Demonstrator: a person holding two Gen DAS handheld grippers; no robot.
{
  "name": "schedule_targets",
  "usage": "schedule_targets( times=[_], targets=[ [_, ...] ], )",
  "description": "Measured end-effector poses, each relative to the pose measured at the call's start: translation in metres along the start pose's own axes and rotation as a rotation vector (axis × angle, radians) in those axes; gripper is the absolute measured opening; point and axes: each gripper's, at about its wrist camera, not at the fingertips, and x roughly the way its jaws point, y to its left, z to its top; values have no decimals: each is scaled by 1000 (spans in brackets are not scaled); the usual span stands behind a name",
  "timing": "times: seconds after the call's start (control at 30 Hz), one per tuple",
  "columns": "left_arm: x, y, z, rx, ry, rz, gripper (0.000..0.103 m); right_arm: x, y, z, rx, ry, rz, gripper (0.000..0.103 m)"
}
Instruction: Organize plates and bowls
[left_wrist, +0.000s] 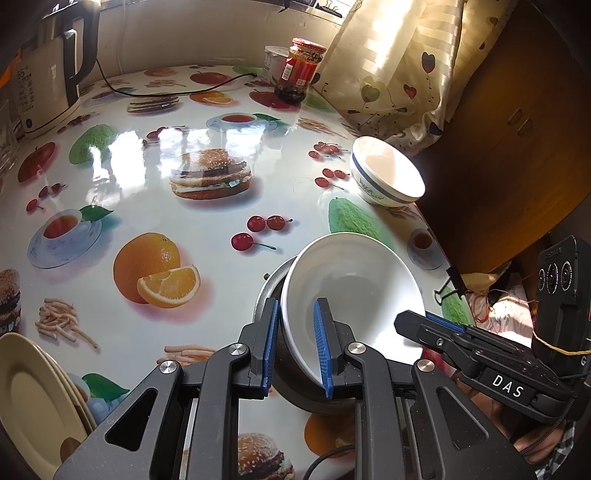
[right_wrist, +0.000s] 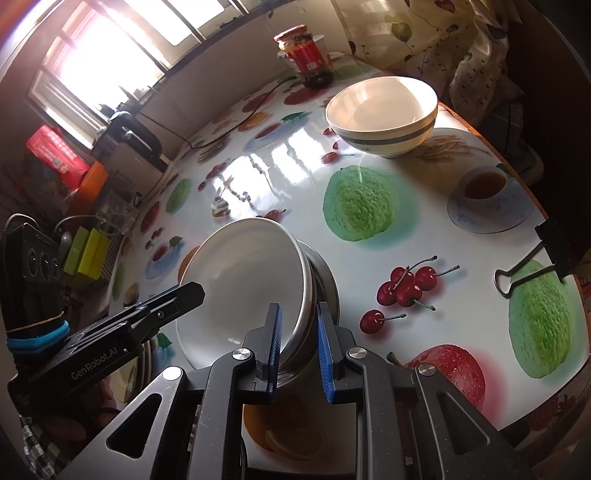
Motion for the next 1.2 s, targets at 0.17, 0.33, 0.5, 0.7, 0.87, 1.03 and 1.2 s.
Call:
schedule_targets(
  times=[0.17,0.33,0.5,0.7,0.87,1.03,1.2],
  targets=[
    [-6,-2,2,3,-15,9,20,-2,1,1,0,-8,2,27],
    [-11,-8,5,20,-24,23,20,-7,0,3,1,-25,5,33],
    [-16,-16,10,41,-37,33,20,-15,-8,6,12,-48,11,35],
    [-20,-28,20,50,-41,29,20,-30,-21,9,19,-83,6,36],
    [-22,-43,27,74,-54,22,20,-47,-39,13,24,-122,-13,37],
    [-19,-63,36,98,-64,8,20,-66,-58,20,36,-162,-41,37],
    [-10,-86,42,130,-56,-19,20,-83,-76,28,49,-193,-72,38]
  ],
)
